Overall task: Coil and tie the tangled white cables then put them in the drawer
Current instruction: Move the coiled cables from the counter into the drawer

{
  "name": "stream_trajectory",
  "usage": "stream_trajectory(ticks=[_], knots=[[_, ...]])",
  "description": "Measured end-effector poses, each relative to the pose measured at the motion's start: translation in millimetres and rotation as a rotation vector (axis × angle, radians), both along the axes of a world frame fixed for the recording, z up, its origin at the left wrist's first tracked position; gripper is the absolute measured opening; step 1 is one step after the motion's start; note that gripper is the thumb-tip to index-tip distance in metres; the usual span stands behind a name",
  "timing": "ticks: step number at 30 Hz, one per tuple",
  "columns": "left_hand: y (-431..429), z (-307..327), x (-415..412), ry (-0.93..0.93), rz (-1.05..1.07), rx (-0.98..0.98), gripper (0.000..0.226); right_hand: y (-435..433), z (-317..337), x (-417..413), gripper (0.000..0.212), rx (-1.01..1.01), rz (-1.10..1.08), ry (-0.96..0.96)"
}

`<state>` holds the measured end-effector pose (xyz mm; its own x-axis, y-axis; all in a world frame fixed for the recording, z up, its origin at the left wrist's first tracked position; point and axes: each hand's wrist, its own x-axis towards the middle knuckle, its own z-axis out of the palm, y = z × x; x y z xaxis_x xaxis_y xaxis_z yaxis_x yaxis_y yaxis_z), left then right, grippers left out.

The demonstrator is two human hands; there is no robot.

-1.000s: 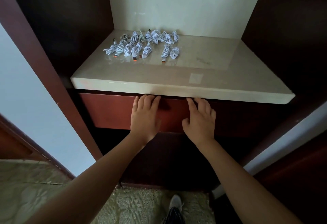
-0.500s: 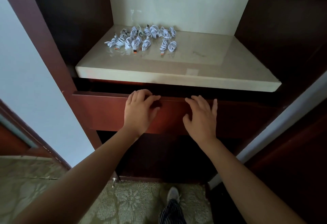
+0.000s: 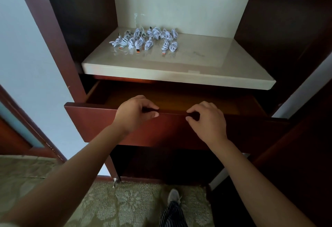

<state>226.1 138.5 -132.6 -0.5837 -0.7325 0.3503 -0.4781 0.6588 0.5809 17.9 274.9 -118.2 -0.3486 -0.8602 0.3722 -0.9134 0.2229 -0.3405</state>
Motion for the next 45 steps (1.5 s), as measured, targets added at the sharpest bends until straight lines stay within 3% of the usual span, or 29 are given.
stream_trajectory(ticks=[7,17,21,27,35,45], knots=[[8,20,6,-0.114,-0.053,0.240,0.015,16,13,4,0.017,0.108,0.023,-0.033],[8,38,10,-0.236,-0.211,0.380,0.017,29,25,6,0.015,0.213,0.082,-0.053],[2,45,2,-0.222,-0.168,0.341,0.025,17,33,9,0.025,0.171,0.092,-0.038],[-15,62,-18,-0.135,-0.092,0.251,0.014,-19,46,11,0.038,0.149,0.097,0.072],[-59,89,-40,-0.122,0.016,0.107,0.010,-80,75,-5,0.035,0.104,0.108,0.043],[-130,105,-80,-0.142,0.044,0.120,0.015,-166,93,-51,0.034,0.083,0.093,-0.027]])
